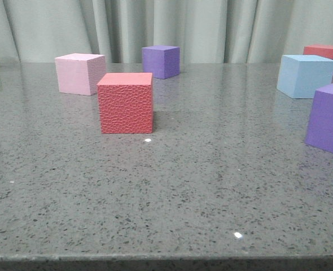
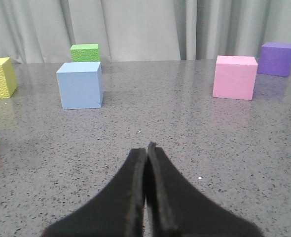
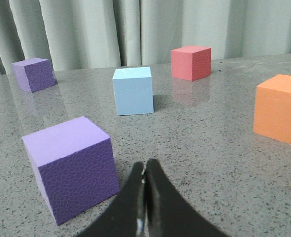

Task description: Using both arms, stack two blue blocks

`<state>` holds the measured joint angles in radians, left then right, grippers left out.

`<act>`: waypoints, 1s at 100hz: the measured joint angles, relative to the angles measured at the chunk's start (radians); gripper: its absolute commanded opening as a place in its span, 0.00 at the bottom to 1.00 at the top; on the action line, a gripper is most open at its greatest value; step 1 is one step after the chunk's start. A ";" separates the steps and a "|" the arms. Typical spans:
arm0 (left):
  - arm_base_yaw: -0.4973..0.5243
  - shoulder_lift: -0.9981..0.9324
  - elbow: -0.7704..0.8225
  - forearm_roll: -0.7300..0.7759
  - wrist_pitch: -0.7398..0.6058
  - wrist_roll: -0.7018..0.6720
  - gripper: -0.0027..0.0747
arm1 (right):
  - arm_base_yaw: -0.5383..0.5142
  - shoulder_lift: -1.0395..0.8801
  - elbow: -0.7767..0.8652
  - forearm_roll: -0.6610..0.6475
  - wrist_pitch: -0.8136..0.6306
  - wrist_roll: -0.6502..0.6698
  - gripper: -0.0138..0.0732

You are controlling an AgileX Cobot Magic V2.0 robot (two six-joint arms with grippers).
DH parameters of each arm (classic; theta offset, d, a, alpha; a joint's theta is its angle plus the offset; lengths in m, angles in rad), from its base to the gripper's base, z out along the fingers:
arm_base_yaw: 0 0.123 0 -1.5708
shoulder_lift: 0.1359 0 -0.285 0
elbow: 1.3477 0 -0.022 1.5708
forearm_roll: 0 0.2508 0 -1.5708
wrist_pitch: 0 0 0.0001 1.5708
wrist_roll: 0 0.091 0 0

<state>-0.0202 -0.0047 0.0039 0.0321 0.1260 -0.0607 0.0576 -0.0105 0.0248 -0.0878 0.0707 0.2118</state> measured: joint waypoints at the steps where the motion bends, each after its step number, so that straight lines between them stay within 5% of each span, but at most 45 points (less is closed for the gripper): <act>1: 0.000 0.000 0.000 0.000 0.000 0.000 0.01 | 0.000 0.000 0.000 0.000 0.000 0.000 0.03; 72: 0.000 0.000 0.000 0.000 0.000 0.000 0.01 | 0.000 0.000 0.000 0.000 0.000 0.000 0.03; 100: 0.000 0.000 0.000 -0.002 -0.099 0.000 0.01 | 0.000 0.000 0.000 0.000 -0.025 0.000 0.03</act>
<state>-0.0202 -0.0047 0.0039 0.0301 0.0265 -0.0607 0.0576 -0.0105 0.0248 -0.0878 0.0457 0.2118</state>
